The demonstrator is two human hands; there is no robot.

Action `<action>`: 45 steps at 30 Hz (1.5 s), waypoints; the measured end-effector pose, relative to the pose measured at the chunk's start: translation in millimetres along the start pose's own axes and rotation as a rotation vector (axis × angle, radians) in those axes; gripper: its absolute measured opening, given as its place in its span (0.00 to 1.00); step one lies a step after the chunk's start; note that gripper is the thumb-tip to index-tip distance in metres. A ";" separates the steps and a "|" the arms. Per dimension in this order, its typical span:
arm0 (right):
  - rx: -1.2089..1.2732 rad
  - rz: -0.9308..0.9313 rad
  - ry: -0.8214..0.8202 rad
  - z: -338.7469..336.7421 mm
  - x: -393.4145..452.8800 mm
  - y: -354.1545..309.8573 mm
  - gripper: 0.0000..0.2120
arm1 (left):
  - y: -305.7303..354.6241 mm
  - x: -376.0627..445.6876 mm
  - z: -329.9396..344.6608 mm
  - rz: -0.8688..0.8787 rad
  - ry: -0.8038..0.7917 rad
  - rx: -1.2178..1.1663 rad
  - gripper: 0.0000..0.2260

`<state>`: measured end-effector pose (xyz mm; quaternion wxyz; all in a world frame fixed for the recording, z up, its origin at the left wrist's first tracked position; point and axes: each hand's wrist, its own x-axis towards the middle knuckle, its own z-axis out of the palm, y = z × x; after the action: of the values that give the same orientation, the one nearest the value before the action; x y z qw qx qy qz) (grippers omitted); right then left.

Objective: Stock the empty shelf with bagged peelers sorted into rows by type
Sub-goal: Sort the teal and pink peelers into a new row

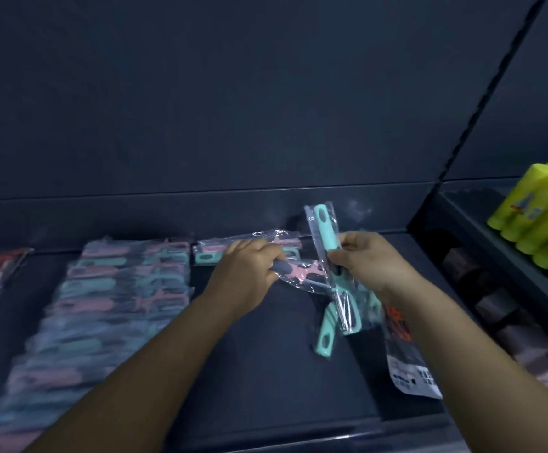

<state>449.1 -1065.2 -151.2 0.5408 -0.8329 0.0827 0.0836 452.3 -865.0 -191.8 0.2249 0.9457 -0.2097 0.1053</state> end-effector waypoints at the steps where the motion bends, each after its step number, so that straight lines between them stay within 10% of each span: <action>1: -0.011 0.002 0.034 5.4 5.6 -1.6 0.05 | -7.1 -1.3 -2.4 -0.031 0.006 0.013 0.08; 24: -0.164 -0.106 0.031 24.0 28.0 -11.5 0.04 | -36.0 9.3 8.5 -0.230 -0.134 -0.015 0.19; 29: -0.198 -0.129 -0.109 33.5 29.0 -19.2 0.08 | -25.8 1.1 -10.7 -0.076 0.111 0.071 0.32; 33: -0.207 -0.179 -0.230 50.5 23.5 -28.8 0.15 | -21.5 -0.9 -17.1 0.198 0.086 0.264 0.20; 45: -0.731 -0.007 0.025 37.0 11.5 5.7 0.14 | -29.9 -23.5 -15.0 -0.159 -0.165 0.242 0.16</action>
<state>457.1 -1034.2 -173.7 0.2065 -0.9725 0.0511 0.0953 443.0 -825.5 -197.0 0.0988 0.9849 -0.1378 0.0338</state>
